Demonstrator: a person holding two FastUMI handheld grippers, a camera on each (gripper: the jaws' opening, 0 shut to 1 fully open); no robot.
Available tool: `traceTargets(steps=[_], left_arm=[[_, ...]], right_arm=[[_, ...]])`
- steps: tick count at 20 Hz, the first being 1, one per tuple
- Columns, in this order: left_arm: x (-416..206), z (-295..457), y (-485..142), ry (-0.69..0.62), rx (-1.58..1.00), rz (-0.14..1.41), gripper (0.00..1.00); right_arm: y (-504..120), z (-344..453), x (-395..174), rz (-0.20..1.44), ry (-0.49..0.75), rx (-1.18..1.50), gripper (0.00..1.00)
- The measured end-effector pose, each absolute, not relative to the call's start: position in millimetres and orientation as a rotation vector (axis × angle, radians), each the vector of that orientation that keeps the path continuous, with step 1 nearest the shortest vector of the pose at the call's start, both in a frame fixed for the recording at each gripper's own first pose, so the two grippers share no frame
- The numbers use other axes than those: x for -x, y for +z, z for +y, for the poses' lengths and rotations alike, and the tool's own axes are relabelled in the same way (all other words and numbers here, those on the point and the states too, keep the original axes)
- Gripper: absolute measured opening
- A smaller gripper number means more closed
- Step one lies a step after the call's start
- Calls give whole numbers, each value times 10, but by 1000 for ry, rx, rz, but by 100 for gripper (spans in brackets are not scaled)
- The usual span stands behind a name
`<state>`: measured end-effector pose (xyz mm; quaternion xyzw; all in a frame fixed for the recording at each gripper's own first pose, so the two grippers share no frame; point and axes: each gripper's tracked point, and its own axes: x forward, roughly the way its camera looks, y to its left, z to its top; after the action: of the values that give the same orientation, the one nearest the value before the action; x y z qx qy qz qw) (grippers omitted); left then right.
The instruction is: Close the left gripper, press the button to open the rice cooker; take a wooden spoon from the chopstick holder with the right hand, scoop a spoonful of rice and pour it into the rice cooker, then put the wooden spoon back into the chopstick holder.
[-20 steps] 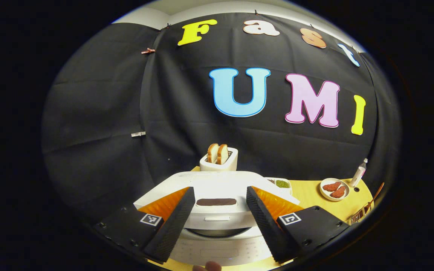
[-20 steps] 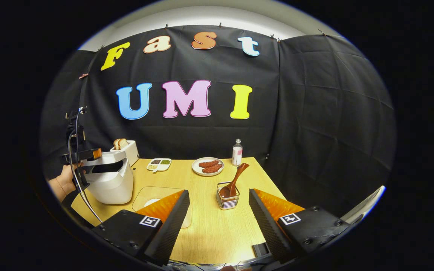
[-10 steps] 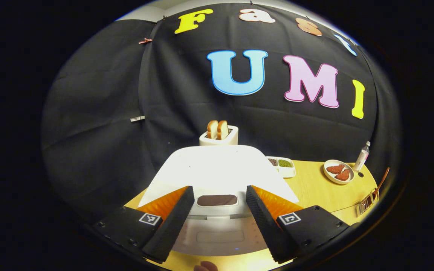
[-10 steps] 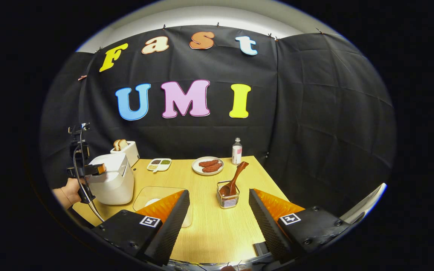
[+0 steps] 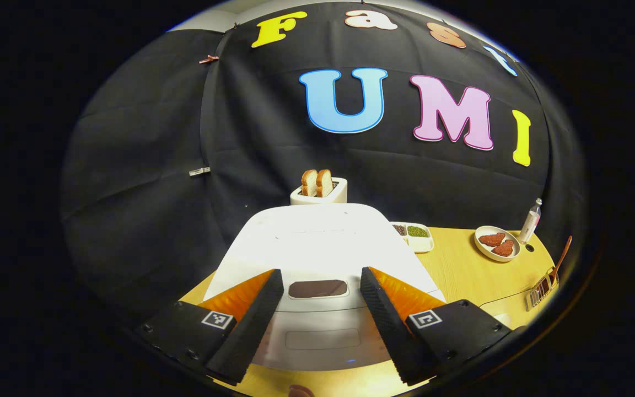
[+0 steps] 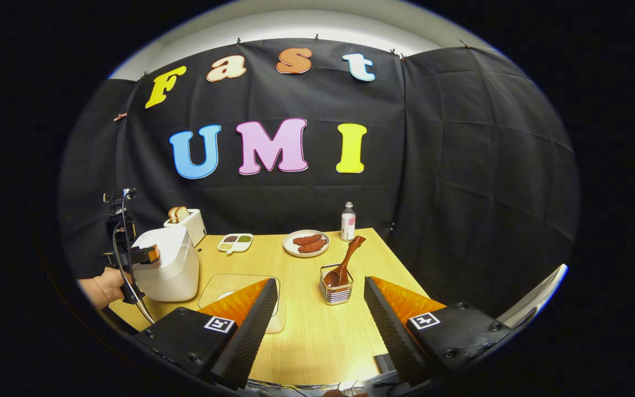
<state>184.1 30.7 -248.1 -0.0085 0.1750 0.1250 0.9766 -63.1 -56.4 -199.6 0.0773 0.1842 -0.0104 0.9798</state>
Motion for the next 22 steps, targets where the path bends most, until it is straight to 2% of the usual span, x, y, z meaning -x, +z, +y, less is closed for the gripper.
traceTargets(steps=[4,7,12,22], left_arm=[[-1849,287,-2399,211,14,342,99],[-1750,197,-2003,108,27,221,96],[-1297,261,-1458,62,-17,97,95],[-354,82,-729,-66,1,-21,95]], right_arm=[[-1918,-517,649,351,-16,-189,99],[-1815,-468,633,321,-3,-179,99],[-1622,-279,572,277,35,-135,99],[-1017,-38,465,136,73,-89,98]])
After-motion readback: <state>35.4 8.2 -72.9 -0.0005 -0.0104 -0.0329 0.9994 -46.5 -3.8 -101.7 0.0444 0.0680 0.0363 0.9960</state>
